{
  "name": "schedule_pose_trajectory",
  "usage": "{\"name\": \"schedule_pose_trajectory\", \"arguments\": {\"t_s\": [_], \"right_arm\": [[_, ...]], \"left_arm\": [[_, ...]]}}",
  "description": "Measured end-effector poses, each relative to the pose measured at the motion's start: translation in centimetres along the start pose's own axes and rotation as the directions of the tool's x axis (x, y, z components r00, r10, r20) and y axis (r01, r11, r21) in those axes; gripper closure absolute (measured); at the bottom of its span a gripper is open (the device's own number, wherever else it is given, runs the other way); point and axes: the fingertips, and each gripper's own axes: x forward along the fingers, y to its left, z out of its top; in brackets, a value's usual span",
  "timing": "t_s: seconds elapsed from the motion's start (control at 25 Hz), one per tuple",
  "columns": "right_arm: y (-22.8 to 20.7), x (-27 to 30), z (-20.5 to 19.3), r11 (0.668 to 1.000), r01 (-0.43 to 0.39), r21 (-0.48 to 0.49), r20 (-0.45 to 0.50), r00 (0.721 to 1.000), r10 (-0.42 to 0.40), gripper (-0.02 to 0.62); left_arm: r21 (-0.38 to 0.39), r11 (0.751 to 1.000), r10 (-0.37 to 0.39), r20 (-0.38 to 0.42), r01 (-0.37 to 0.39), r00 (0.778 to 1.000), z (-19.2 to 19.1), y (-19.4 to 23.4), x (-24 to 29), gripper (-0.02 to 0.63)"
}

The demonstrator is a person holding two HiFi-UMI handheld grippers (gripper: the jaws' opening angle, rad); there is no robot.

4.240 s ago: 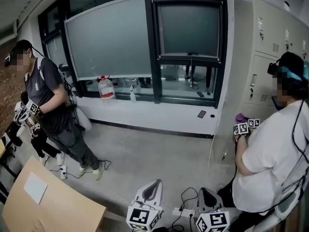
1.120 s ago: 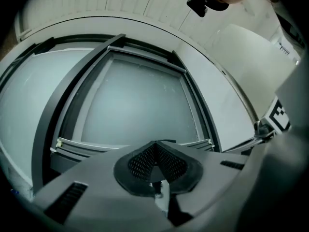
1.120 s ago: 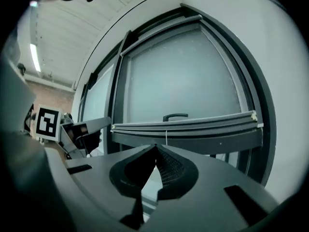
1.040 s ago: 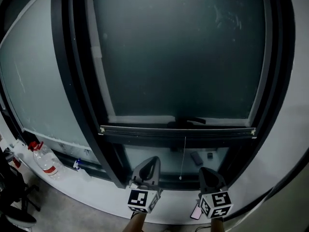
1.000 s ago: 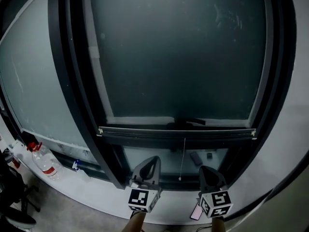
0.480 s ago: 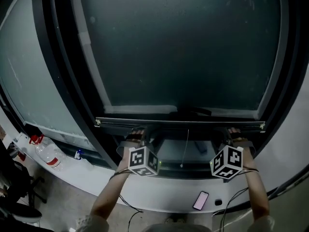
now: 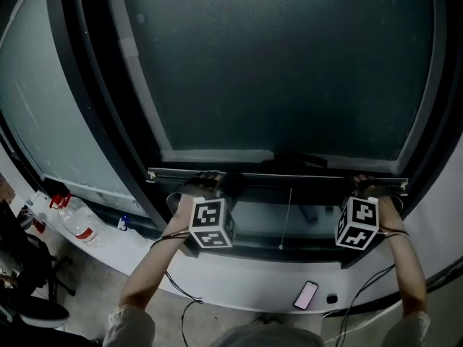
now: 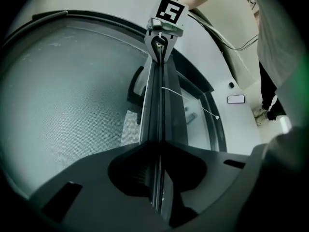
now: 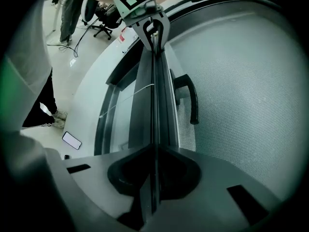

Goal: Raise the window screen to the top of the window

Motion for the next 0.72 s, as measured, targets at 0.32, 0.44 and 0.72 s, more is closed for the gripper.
{"name": "schedule_pose_trajectory", "arguments": {"t_s": [0.32,0.44,0.72], "right_arm": [[0.0,0.0,0.1,1.0,-0.005,0.02,0.03,1.0,0.004,0.56],[0.0,0.0,0.1,1.0,-0.02,0.023,0.039,0.999,0.019,0.564],[-0.1,0.0,0.1,0.997,-0.078,0.024,0.022,0.997,0.077,0.569]], "left_arm": [[-0.041,0.999,-0.024,-0.11,0.019,0.994,-1.9,-0.4,0.4,0.532],[-0.066,0.998,-0.028,-0.075,0.023,0.997,-2.0,-0.3,0.2,0.55],[0.153,0.979,-0.103,-0.204,0.136,0.974,-1.9,-0.8,0.9,0.574]]}}
